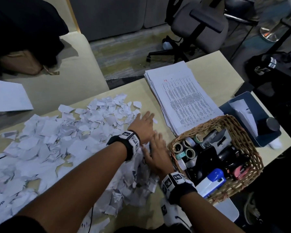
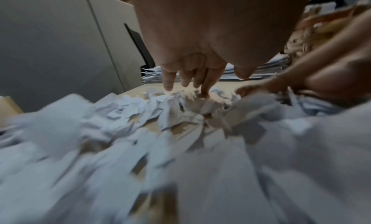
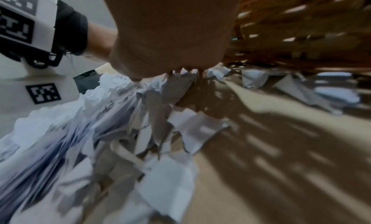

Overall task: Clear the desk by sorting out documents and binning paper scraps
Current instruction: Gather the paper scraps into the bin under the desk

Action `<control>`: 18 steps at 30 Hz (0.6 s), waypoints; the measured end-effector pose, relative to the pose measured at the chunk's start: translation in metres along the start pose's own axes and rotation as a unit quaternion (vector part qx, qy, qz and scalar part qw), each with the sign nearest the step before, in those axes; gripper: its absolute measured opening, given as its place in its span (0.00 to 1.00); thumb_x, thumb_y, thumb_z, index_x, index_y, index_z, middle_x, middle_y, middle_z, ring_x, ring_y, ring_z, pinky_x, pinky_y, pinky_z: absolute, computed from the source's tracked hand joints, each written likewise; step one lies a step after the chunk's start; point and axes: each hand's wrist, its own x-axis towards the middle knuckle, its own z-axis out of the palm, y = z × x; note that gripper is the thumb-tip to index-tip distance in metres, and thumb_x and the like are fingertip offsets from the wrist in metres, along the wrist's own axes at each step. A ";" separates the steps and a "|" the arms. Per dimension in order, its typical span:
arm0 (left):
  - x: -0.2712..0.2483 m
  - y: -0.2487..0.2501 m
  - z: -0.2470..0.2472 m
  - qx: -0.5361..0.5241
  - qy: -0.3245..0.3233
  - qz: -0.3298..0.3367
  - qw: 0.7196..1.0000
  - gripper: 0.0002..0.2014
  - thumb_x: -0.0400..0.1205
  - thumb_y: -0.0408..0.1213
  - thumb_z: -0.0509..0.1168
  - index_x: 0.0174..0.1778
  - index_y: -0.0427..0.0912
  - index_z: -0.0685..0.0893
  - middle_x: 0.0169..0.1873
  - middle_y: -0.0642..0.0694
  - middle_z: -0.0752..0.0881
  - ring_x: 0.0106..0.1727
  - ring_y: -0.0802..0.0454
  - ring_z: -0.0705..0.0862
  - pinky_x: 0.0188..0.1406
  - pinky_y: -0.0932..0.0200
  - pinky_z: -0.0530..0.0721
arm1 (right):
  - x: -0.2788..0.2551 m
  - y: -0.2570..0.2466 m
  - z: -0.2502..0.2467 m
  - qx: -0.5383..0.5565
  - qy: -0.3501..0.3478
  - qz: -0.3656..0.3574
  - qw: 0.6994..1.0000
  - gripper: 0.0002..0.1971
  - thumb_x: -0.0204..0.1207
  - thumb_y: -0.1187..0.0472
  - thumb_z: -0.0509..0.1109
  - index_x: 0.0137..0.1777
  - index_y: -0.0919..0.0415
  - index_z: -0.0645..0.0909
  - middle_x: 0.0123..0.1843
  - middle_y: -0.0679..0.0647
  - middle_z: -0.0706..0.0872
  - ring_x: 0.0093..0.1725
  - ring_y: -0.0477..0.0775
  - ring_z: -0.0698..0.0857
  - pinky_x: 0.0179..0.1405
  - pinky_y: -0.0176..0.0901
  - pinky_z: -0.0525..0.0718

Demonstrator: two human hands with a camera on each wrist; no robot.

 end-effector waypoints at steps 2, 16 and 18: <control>-0.016 -0.006 -0.003 -0.008 0.001 0.005 1.000 0.30 0.89 0.50 0.44 0.78 0.30 0.68 0.84 0.37 0.51 0.85 0.39 0.48 0.81 0.37 0.54 | -0.018 0.000 -0.001 0.014 -0.012 -0.052 0.998 0.35 0.86 0.42 0.47 0.87 0.58 0.43 0.87 0.53 0.39 0.85 0.50 0.35 0.85 0.51 0.39; -0.063 0.055 0.046 0.005 -0.003 0.154 0.988 0.35 0.87 0.50 0.54 0.85 0.48 0.42 0.85 0.45 0.43 0.85 0.39 0.44 0.81 0.35 0.50 | -0.109 0.038 0.007 0.044 0.023 0.005 0.999 0.37 0.82 0.54 0.58 0.87 0.60 0.45 0.87 0.49 0.43 0.85 0.40 0.42 0.85 0.46 0.50; -0.069 0.057 0.051 0.004 -0.016 0.128 0.992 0.31 0.89 0.48 0.51 0.86 0.48 0.45 0.85 0.45 0.42 0.85 0.38 0.43 0.81 0.34 0.50 | -0.111 0.028 0.013 0.066 0.021 -0.009 0.998 0.39 0.80 0.53 0.59 0.87 0.60 0.45 0.88 0.51 0.43 0.86 0.43 0.41 0.85 0.46 0.48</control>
